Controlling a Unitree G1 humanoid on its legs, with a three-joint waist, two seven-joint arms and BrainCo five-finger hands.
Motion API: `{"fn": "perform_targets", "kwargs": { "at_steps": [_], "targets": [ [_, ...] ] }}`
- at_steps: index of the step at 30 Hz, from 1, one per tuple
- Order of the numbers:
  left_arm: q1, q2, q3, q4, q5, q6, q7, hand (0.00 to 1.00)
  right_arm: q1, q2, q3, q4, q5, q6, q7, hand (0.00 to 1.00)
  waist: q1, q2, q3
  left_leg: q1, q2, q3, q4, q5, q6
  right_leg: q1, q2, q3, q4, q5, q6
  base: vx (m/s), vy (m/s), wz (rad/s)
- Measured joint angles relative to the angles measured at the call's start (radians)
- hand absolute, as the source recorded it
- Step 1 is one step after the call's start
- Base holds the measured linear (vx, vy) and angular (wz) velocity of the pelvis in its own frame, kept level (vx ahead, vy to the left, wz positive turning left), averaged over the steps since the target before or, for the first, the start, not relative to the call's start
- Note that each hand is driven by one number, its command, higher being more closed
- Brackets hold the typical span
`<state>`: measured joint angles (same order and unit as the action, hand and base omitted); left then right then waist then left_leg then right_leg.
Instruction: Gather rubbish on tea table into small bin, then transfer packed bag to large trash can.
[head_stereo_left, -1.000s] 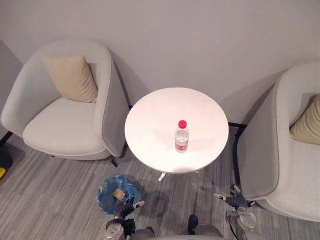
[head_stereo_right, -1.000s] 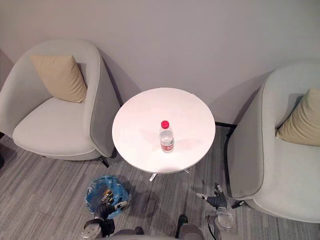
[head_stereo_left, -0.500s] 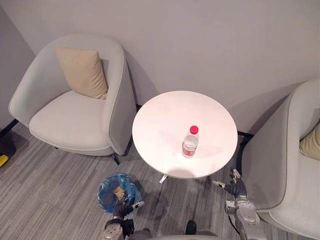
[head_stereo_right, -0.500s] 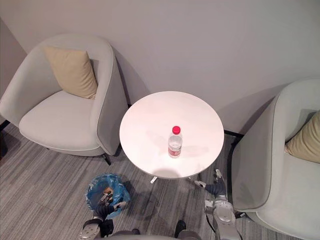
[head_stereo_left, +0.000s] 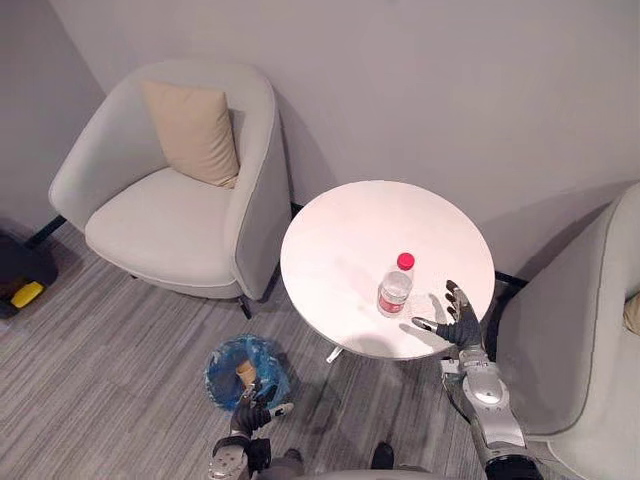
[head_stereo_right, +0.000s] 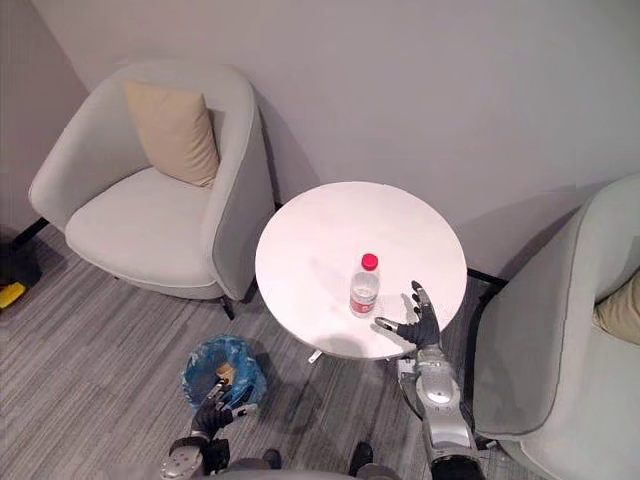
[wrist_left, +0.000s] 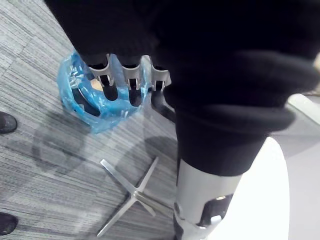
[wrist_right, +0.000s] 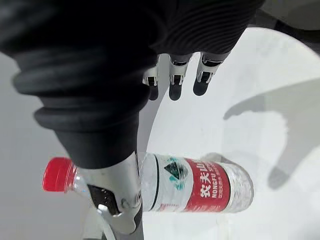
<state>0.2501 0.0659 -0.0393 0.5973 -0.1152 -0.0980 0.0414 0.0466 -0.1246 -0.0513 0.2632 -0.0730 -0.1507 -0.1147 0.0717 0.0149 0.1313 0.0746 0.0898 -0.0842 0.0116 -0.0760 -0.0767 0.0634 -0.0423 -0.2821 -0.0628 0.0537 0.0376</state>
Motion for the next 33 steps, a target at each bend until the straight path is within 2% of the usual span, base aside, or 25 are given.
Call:
{"fn": "perform_targets", "kwargs": {
  "at_steps": [10, 20, 31, 32, 33],
  "targets": [
    [0.01, 0.0, 0.0, 0.001, 0.0, -0.001, -0.018, 0.0, -0.095, -0.004, 0.012, 0.078, 0.007, 0.001, -0.019, 0.0, 0.002, -0.002, 0.0, -0.033, -0.005, -0.049, -0.017, 0.024, -0.003, -0.011, -0.004, -0.049, -0.01, 0.003, 0.0, -0.03, -0.005, 0.15],
    [0.008, -0.002, -0.011, -0.001, -0.001, -0.006, -0.018, 0.0, -0.165, -0.036, 0.007, 0.157, 0.058, 0.003, -0.059, 0.0, 0.027, 0.001, 0.004, -0.092, -0.019, -0.107, -0.03, 0.061, -0.004, -0.052, -0.018, -0.112, -0.005, 0.003, 0.0, -0.02, 0.001, 0.2],
    [0.007, -0.001, -0.04, -0.018, -0.01, -0.01, -0.017, 0.0, -0.251, -0.044, -0.037, 0.191, 0.102, 0.003, -0.083, 0.0, 0.03, 0.022, 0.067, -0.141, -0.04, -0.135, -0.028, 0.093, 0.004, -0.103, -0.052, -0.147, 0.064, -0.015, 0.011, -0.06, 0.015, 0.12],
    [0.007, -0.001, -0.04, -0.021, -0.01, -0.015, -0.017, 0.0, -0.254, -0.045, -0.037, 0.191, 0.102, 0.003, -0.085, 1.0, 0.035, 0.022, 0.07, -0.148, -0.041, -0.137, -0.028, 0.093, 0.004, -0.108, -0.055, -0.15, 0.071, -0.019, 0.011, -0.04, 0.013, 0.03],
    [0.006, -0.001, -0.041, -0.021, -0.01, -0.02, -0.017, 0.0, -0.259, -0.047, -0.037, 0.193, 0.103, 0.003, -0.088, 1.0, 0.04, 0.023, 0.07, -0.151, -0.041, -0.138, -0.027, 0.093, 0.005, -0.121, -0.058, -0.15, 0.081, -0.023, 0.011, -0.01, 0.012, 0.03]
  ]
}}
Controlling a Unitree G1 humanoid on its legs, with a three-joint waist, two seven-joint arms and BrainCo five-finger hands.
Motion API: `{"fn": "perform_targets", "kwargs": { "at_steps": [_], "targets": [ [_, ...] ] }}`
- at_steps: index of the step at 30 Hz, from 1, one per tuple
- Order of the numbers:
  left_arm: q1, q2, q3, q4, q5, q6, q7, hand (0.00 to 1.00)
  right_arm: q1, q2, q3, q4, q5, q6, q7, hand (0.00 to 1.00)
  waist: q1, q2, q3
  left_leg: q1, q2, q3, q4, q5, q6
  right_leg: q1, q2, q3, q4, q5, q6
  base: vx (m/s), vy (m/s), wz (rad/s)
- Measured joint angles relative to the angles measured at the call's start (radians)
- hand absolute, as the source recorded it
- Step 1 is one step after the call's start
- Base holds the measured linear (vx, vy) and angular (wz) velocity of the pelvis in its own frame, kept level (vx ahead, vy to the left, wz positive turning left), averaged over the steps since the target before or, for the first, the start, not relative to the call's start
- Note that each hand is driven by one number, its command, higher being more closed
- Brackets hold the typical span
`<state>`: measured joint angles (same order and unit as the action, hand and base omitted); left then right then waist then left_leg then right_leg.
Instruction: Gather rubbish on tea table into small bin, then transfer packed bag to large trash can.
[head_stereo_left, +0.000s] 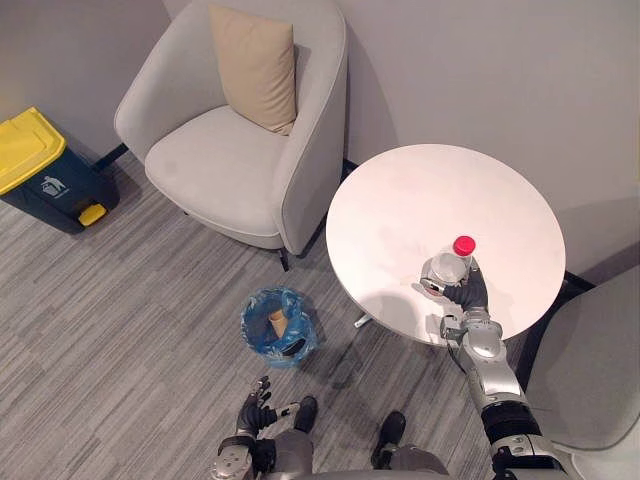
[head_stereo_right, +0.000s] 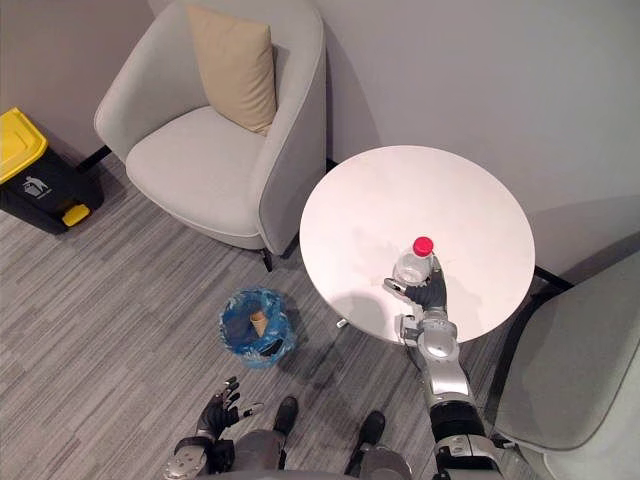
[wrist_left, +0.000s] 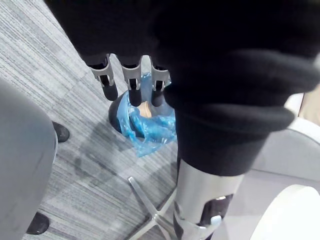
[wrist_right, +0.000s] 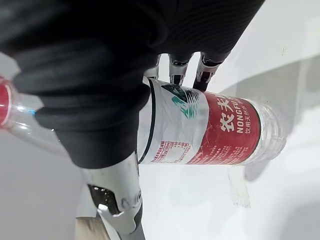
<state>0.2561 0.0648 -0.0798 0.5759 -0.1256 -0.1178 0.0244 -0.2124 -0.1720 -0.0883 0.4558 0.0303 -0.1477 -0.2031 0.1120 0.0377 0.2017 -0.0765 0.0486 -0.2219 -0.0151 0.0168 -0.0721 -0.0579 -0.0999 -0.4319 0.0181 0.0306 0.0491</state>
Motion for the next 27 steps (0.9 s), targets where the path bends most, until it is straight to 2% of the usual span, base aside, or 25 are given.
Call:
{"fn": "perform_targets", "kwargs": {
  "at_steps": [5, 16, 19, 24, 27],
  "targets": [
    [0.0, -0.001, -0.007, -0.008, -0.012, -0.002, 0.0, 0.0, -0.058, -0.023, -0.019, 0.055, 0.02, 0.0, -0.024, 1.0, 0.012, 0.009, 0.009, -0.022, -0.009, -0.013, 0.017, 0.003, 0.0, -0.016, -0.009, -0.007, 0.016, -0.004, -0.002, 0.02, 0.007, 0.07],
    [0.002, -0.001, -0.007, -0.019, -0.04, -0.01, 0.0, 0.0, -0.114, -0.035, -0.039, 0.086, 0.102, 0.0, -0.038, 1.0, 0.013, 0.022, 0.042, -0.023, -0.012, -0.02, 0.022, 0.006, 0.0, -0.015, -0.014, -0.01, 0.025, -0.003, -0.002, -0.02, 0.001, 0.01],
    [0.001, -0.001, -0.007, -0.021, -0.039, -0.01, 0.0, 0.0, -0.09, -0.035, -0.04, 0.02, 0.105, -0.001, -0.037, 1.0, 0.012, 0.023, 0.042, -0.021, -0.012, -0.019, 0.02, 0.006, 0.0, -0.015, -0.014, -0.008, 0.025, -0.003, -0.002, 0.0, 0.0, 0.0],
    [0.0, -0.002, -0.006, -0.031, -0.037, -0.01, -0.002, 0.0, 0.016, -0.033, -0.038, -0.212, 0.073, -0.007, -0.012, 1.0, 0.008, 0.022, 0.042, -0.011, -0.012, -0.004, 0.015, 0.006, 0.0, -0.015, -0.014, 0.006, 0.026, -0.003, -0.002, 0.01, 0.002, -0.08],
    [0.0, -0.002, -0.007, -0.034, -0.033, -0.01, -0.003, 0.0, 0.057, -0.03, -0.026, -0.274, 0.052, -0.013, 0.001, 1.0, 0.007, 0.022, 0.041, 0.006, -0.01, 0.014, 0.013, 0.005, 0.001, -0.011, -0.014, 0.026, 0.029, -0.003, -0.002, 0.0, 0.008, -0.2]
  ]
}}
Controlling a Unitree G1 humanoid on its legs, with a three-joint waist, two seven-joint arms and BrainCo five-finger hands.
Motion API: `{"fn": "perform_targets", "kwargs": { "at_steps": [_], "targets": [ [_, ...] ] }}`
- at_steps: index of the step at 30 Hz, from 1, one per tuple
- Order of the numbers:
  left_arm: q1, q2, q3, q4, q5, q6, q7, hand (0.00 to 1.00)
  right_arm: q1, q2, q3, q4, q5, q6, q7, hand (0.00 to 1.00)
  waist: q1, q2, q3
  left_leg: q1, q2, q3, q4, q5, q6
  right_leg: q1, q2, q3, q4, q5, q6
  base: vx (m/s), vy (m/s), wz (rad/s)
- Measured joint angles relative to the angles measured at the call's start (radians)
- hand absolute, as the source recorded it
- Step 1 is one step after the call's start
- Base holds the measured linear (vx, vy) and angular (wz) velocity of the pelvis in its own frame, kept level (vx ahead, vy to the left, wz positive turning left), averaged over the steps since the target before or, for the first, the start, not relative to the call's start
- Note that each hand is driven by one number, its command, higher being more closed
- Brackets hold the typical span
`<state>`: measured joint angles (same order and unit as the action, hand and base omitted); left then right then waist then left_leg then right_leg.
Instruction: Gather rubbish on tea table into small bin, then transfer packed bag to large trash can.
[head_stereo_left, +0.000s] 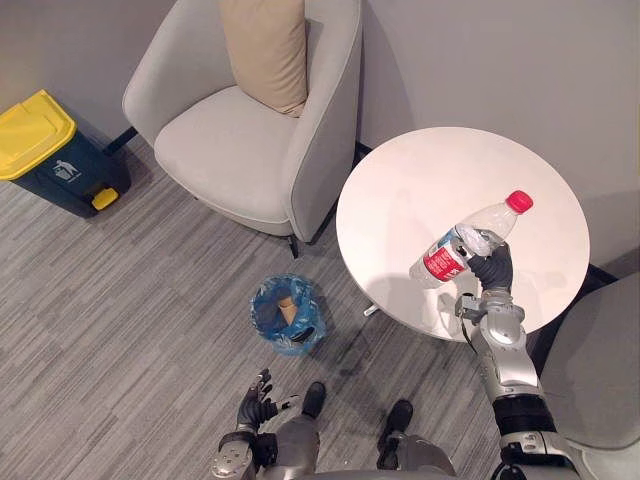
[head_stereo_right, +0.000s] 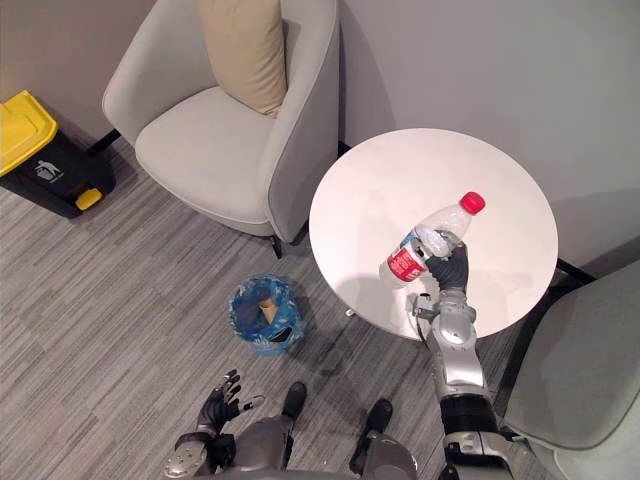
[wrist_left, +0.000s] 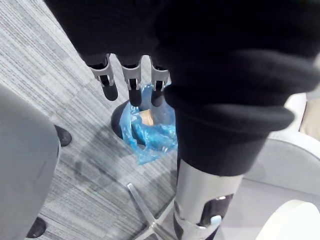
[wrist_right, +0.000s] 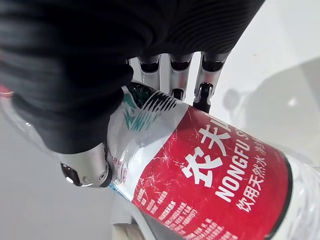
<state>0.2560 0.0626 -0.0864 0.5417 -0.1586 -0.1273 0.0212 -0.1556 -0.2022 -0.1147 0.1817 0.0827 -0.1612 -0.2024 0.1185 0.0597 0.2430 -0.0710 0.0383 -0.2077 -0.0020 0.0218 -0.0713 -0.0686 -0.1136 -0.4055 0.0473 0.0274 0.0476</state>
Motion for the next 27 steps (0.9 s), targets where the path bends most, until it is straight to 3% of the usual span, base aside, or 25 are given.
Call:
{"fn": "perform_targets", "kwargs": {
  "at_steps": [9, 19, 25, 26, 27],
  "targets": [
    [0.0, 0.001, -0.03, 0.012, 0.015, 0.0, -0.001, 0.0, 0.16, 0.0, 0.115, -0.254, -0.133, -0.03, 0.076, 1.0, -0.027, -0.021, -0.016, 0.038, 0.015, 0.065, -0.004, -0.013, 0.017, 0.01, 0.013, 0.06, 0.007, -0.001, 0.0, -0.03, -0.002, -0.19],
    [0.0, 0.002, -0.042, 0.06, 0.016, -0.004, 0.002, 0.0, 0.267, 0.028, 0.212, -0.314, -0.184, -0.033, 0.117, 1.0, -0.026, -0.036, -0.072, 0.07, 0.012, 0.072, -0.015, -0.014, 0.02, 0.021, 0.006, 0.073, 0.035, -0.016, 0.005, 0.0, 0.002, -0.03],
    [0.0, 0.011, -0.061, 0.084, 0.015, -0.015, 0.004, 0.0, 0.314, 0.032, 0.253, -0.347, -0.194, -0.067, 0.12, 1.0, -0.028, -0.031, -0.079, 0.066, 0.008, 0.027, 0.007, -0.015, 0.021, 0.045, 0.002, 0.035, 0.051, -0.052, 0.01, -0.02, -0.021, 0.24],
    [0.0, 0.015, -0.062, 0.086, 0.015, -0.016, 0.003, 0.0, 0.32, 0.029, 0.253, -0.347, -0.195, -0.068, 0.119, 1.0, -0.033, -0.031, -0.079, 0.048, 0.003, 0.018, 0.023, -0.02, 0.028, 0.043, -0.008, 0.014, 0.07, -0.069, 0.014, -0.03, -0.019, 0.58],
    [0.0, 0.016, -0.062, 0.087, 0.015, -0.016, 0.003, 0.0, 0.321, 0.026, 0.253, -0.346, -0.198, -0.068, 0.118, 1.0, -0.036, -0.03, -0.079, 0.037, 0.0, 0.028, 0.032, -0.038, 0.057, 0.044, -0.016, 0.001, 0.078, -0.077, 0.012, -0.04, 0.018, 0.61]
  ]
}}
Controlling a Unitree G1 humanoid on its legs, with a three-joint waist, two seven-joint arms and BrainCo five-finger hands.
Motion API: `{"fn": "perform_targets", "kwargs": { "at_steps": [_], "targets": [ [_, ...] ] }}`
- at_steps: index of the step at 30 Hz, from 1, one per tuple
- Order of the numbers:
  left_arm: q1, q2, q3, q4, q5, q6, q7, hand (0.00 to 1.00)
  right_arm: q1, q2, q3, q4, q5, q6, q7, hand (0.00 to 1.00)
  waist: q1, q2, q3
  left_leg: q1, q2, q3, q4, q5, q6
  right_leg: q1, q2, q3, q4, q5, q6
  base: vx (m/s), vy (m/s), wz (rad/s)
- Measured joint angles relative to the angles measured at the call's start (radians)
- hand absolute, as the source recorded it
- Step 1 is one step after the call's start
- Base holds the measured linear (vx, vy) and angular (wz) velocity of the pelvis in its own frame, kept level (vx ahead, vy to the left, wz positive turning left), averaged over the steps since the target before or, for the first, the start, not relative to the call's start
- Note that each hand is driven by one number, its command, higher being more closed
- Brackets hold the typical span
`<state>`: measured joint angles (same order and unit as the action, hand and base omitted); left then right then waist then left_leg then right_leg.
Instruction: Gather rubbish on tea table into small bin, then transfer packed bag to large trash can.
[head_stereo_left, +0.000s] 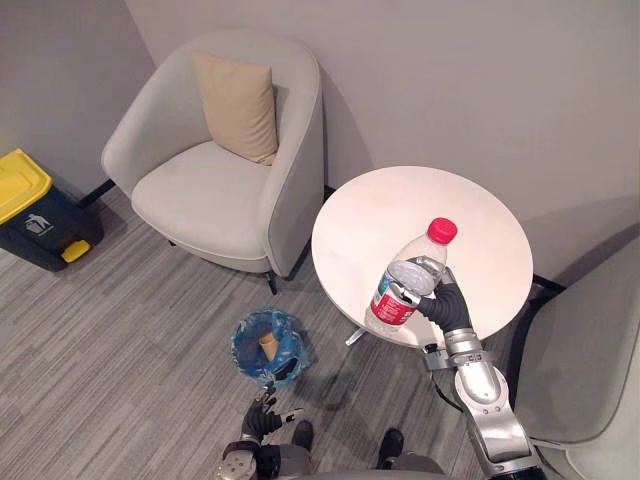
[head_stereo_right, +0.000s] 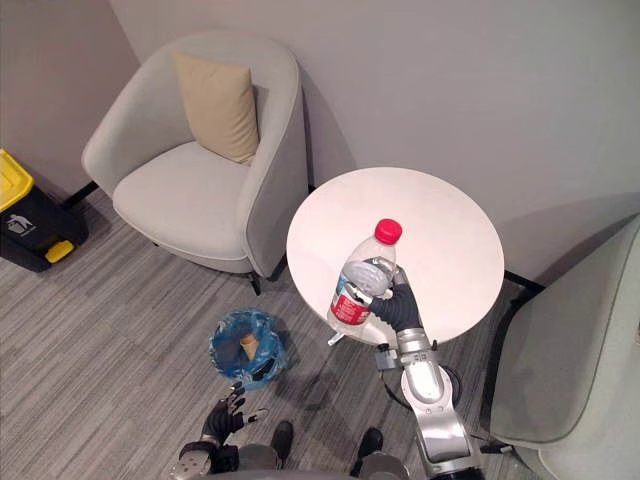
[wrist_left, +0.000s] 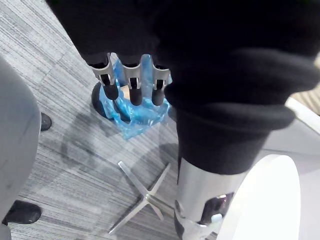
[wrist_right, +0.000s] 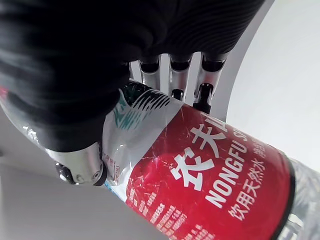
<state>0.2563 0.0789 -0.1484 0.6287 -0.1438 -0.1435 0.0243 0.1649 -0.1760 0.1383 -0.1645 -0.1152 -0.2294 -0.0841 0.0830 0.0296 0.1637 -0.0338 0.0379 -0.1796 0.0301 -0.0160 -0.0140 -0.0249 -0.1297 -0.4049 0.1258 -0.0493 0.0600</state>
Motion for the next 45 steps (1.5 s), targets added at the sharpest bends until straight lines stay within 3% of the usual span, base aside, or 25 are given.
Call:
{"fn": "perform_targets", "kwargs": {
  "at_steps": [1, 2, 3, 4, 5, 6, 10, 12, 15, 18, 19, 21, 22, 23, 24, 26, 27, 28, 30, 36, 45],
  "targets": [
    [0.0, 0.003, 0.001, 0.003, 0.0, 0.0, 0.0, 0.0, -0.001, -0.005, 0.0, 0.001, -0.005, 0.0, 0.0, 1.0, 0.001, -0.001, -0.001, -0.01, 0.002, 0.055, 0.013, -0.019, 0.07, 0.001, -0.014, -0.018, 0.009, -0.004, 0.001, -0.03, 0.004, 0.65],
    [0.0, 0.003, 0.001, 0.01, 0.0, 0.0, 0.002, 0.0, -0.004, -0.01, 0.0, 0.0, -0.005, 0.0, -0.004, 1.0, -0.001, 0.0, -0.01, -0.022, 0.028, 0.192, 0.013, -0.032, 0.138, 0.004, -0.027, -0.046, 0.004, 0.008, -0.002, 0.0, 0.016, 0.8],
    [-0.001, 0.001, 0.001, 0.013, 0.0, 0.001, 0.005, 0.0, -0.014, -0.011, -0.002, 0.002, -0.005, -0.001, -0.008, 1.0, -0.012, 0.004, -0.016, -0.037, 0.057, 0.296, 0.027, -0.03, 0.146, 0.006, -0.036, -0.074, 0.002, 0.014, -0.002, 0.04, 0.014, 0.84],
    [-0.001, 0.0, 0.001, 0.013, 0.0, 0.001, 0.005, 0.0, -0.03, -0.023, -0.002, 0.006, -0.005, 0.0, -0.015, 1.0, -0.014, 0.007, -0.016, -0.057, 0.09, 0.397, 0.064, -0.029, 0.146, 0.006, -0.052, -0.098, 0.009, 0.015, -0.002, 0.07, 0.108, 0.8],
    [-0.001, -0.004, -0.001, 0.012, 0.0, 0.001, 0.005, 0.0, -0.054, -0.039, -0.002, 0.021, -0.007, 0.0, -0.027, 1.0, -0.013, 0.025, -0.023, -0.079, 0.117, 0.49, 0.121, 0.009, 0.11, 0.013, -0.056, -0.12, 0.02, 0.01, 0.005, 0.07, 0.117, 0.77],
    [-0.004, -0.001, -0.001, 0.011, 0.0, 0.001, 0.008, 0.0, -0.071, -0.04, -0.007, 0.034, -0.013, 0.002, -0.031, 1.0, -0.014, 0.023, -0.022, -0.08, 0.113, 0.532, 0.14, 0.018, 0.096, 0.031, -0.067, -0.129, 0.019, 0.005, 0.012, 0.07, 0.141, 0.67],
    [-0.02, 0.005, -0.01, 0.012, 0.0, 0.002, 0.025, 0.0, -0.098, -0.023, -0.012, 0.034, -0.014, 0.002, -0.048, 1.0, -0.011, 0.017, -0.021, -0.093, 0.099, 0.519, 0.149, -0.007, 0.055, 0.041, -0.088, -0.171, 0.032, -0.011, 0.037, 0.04, 0.081, 0.47],
    [-0.022, 0.012, -0.009, 0.01, 0.001, 0.002, 0.028, 0.0, -0.097, 0.001, 0.0, 0.04, -0.018, 0.009, -0.046, 1.0, -0.013, 0.003, -0.012, -0.097, 0.082, 0.518, 0.184, -0.049, 0.028, 0.038, -0.141, -0.173, 0.104, -0.052, 0.059, 0.02, 0.115, 0.18],
    [-0.023, 0.031, -0.009, 0.009, 0.001, 0.002, 0.027, 0.0, -0.097, 0.013, 0.008, 0.051, -0.04, 0.013, -0.047, 1.0, -0.015, -0.025, 0.002, -0.1, 0.062, 0.52, 0.281, -0.135, 0.033, 0.036, -0.212, -0.164, 0.214, -0.112, 0.086, 0.02, 0.129, 0.1],
    [-0.024, 0.044, -0.009, 0.008, 0.007, 0.002, 0.027, 0.0, -0.099, 0.013, 0.024, 0.094, -0.053, 0.021, -0.044, 1.0, -0.021, -0.034, 0.003, -0.116, 0.038, 0.487, 0.357, -0.19, 0.048, -0.035, -0.269, -0.058, 0.403, -0.097, 0.033, 0.1, 0.142, 0.24],
    [-0.022, 0.05, -0.01, -0.001, 0.009, 0.002, 0.029, 0.0, -0.092, 0.011, 0.025, 0.109, -0.055, 0.025, -0.04, 1.0, -0.035, -0.042, 0.01, -0.1, 0.02, 0.445, 0.349, -0.191, 0.054, -0.092, -0.266, 0.052, 0.5, -0.087, -0.015, 0.16, 0.117, 0.7],
    [-0.017, 0.056, -0.012, -0.011, 0.009, 0.003, 0.033, 0.0, -0.085, 0.02, 0.028, 0.111, -0.055, 0.027, -0.031, 1.0, -0.055, -0.042, 0.013, -0.1, 0.013, 0.394, 0.34, -0.19, 0.056, -0.11, -0.203, 0.137, 0.493, -0.152, 0.026, 0.14, 0.04, 0.85],
    [-0.017, 0.055, -0.013, -0.012, 0.009, 0.003, 0.037, 0.0, -0.085, 0.019, 0.028, 0.111, -0.055, 0.027, -0.023, 1.0, -0.062, -0.051, 0.01, -0.09, 0.006, 0.356, 0.325, -0.186, 0.057, -0.123, -0.143, 0.199, 0.466, -0.188, 0.022, 0.14, -0.027, 0.95],
    [-0.018, 0.054, -0.017, -0.012, 0.009, 0.003, 0.041, 0.0, -0.083, 0.019, 0.028, 0.11, -0.055, 0.027, -0.022, 1.0, -0.071, -0.044, 0.014, -0.079, -0.005, 0.322, 0.31, -0.178, 0.056, -0.128, -0.1, 0.236, 0.439, -0.206, 0.025, 0.18, -0.059, 1.17],
    [-0.023, 0.05, -0.019, -0.012, 0.009, 0.003, 0.041, 0.0, -0.078, 0.016, 0.024, 0.106, -0.054, 0.027, -0.022, 1.0, -0.071, -0.047, 0.012, -0.067, -0.012, 0.292, 0.298, -0.172, 0.055, -0.145, -0.045, 0.286, 0.407, -0.209, 0.022, 0.15, -0.074, 1.03],
    [-0.036, 0.048, -0.019, -0.011, 0.009, 0.001, 0.042, 0.0, -0.065, 0.012, 0.019, 0.095, -0.054, 0.025, -0.023, 1.0, -0.07, -0.061, 0.009, -0.071, -0.035, 0.242, 0.316, -0.169, 0.048, -0.165, 0.0, 0.342, 0.301, -0.171, 0.011, 0.16, -0.12, 1.1],
    [-0.045, 0.055, -0.017, -0.005, 0.01, 0.001, 0.042, 0.0, -0.061, 0.012, 0.016, 0.088, -0.054, 0.025, -0.023, 1.0, -0.071, -0.075, 0.011, -0.08, -0.05, 0.226, 0.337, -0.171, 0.042, -0.163, -0.001, 0.348, 0.265, -0.102, 0.009, 0.17, -0.134, 1.16],
    [-0.055, 0.036, -0.017, 0.002, 0.012, 0.003, 0.042, 0.0, -0.056, 0.003, 0.008, 0.088, -0.054, 0.025, -0.023, 1.0, -0.069, -0.046, 0.018, -0.083, -0.037, 0.204, 0.348, -0.176, 0.028, -0.135, 0.008, 0.318, 0.25, -0.09, 0.003, 0.16, -0.105, 0.67],
    [-0.023, 0.02, -0.009, -0.015, 0.03, -0.001, 0.041, 0.0, -0.055, 0.001, 0.005, 0.082, -0.056, 0.026, -0.021, 1.0, -0.056, -0.021, 0.019, -0.076, -0.008, 0.209, 0.311, -0.173, 0.019, -0.105, 0.036, 0.31, 0.178, -0.071, -0.01, 0.13, -0.088, 0.17],
    [-0.018, 0.02, 0.001, -0.012, 0.033, -0.002, 0.035, 0.0, -0.002, 0.014, -0.023, 0.079, -0.06, 0.026, -0.019, 1.0, -0.057, -0.026, 0.021, -0.033, 0.004, 0.209, 0.241, -0.162, 0.002, -0.041, 0.055, 0.304, 0.09, -0.039, -0.017, 0.03, -0.036, -0.01],
    [-0.024, 0.028, 0.002, -0.005, 0.041, -0.001, 0.021, 0.0, -0.006, 0.015, 0.029, 0.11, -0.047, 0.019, 0.023, 1.0, -0.044, -0.026, 0.023, -0.05, -0.021, 0.162, 0.194, -0.112, -0.003, -0.032, 0.035, 0.251, 0.053, -0.021, -0.007, -0.04, 0.002, 0.21]
  ]
}}
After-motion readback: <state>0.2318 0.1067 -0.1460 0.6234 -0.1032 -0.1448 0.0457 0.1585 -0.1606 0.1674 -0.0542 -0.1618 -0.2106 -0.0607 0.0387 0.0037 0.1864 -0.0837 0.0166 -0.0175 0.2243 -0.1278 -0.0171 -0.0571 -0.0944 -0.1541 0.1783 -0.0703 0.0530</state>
